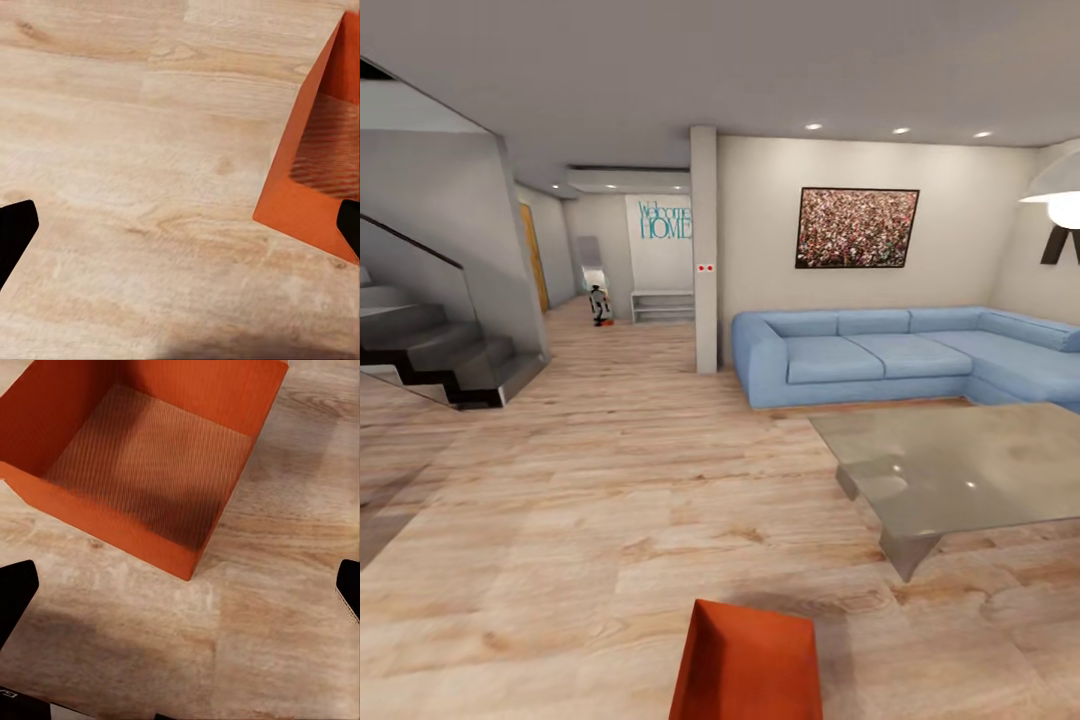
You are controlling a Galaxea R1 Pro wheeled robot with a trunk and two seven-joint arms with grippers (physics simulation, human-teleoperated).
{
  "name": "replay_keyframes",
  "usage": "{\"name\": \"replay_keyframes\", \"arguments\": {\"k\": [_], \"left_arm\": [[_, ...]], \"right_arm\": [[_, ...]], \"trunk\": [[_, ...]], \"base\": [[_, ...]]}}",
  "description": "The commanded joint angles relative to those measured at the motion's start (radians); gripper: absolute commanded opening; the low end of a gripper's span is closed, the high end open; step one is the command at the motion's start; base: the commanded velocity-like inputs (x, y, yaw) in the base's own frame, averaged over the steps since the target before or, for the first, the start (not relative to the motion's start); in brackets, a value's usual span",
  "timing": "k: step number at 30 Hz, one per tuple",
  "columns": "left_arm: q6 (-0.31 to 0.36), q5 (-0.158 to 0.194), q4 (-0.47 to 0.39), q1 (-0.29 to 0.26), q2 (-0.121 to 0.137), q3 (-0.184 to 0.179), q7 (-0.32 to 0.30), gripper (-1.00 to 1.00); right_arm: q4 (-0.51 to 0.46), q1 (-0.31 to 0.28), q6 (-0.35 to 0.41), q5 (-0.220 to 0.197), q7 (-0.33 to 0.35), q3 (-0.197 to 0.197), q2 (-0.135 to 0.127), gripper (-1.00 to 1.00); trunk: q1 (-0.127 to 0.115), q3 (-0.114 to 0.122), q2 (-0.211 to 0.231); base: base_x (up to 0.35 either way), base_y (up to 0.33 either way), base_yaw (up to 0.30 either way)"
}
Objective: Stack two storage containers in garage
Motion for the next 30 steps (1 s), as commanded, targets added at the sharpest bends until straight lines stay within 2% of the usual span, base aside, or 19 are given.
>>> {"name": "replay_keyframes", "arguments": {"k": [1,9,25,30], "left_arm": [[-0.003,0.007,0.000,0.000,0.000,-0.004,0.000,1.00],[-0.003,0.007,0.001,0.000,0.000,-0.004,0.001,1.00],[-0.003,0.007,0.001,0.000,0.000,-0.004,0.001,1.00],[-0.003,0.007,0.001,0.000,0.000,-0.004,0.001,1.00]], "right_arm": [[-0.002,0.000,-0.001,0.000,0.003,0.000,0.000,1.00],[-0.002,0.000,-0.001,0.001,0.003,0.001,0.000,1.00],[-0.002,0.000,-0.001,0.000,0.003,0.001,0.000,1.00],[-0.002,0.000,-0.001,0.000,0.003,0.001,0.000,1.00]], "trunk": [[0.001,-0.001,0.000],[0.001,-0.001,0.000],[0.001,-0.001,0.000],[0.001,-0.001,0.000]], "base": [[0.322,0.000,0.000],[0.256,0.000,0.000],[0.011,0.000,-0.001],[0.000,0.000,-0.175]]}}
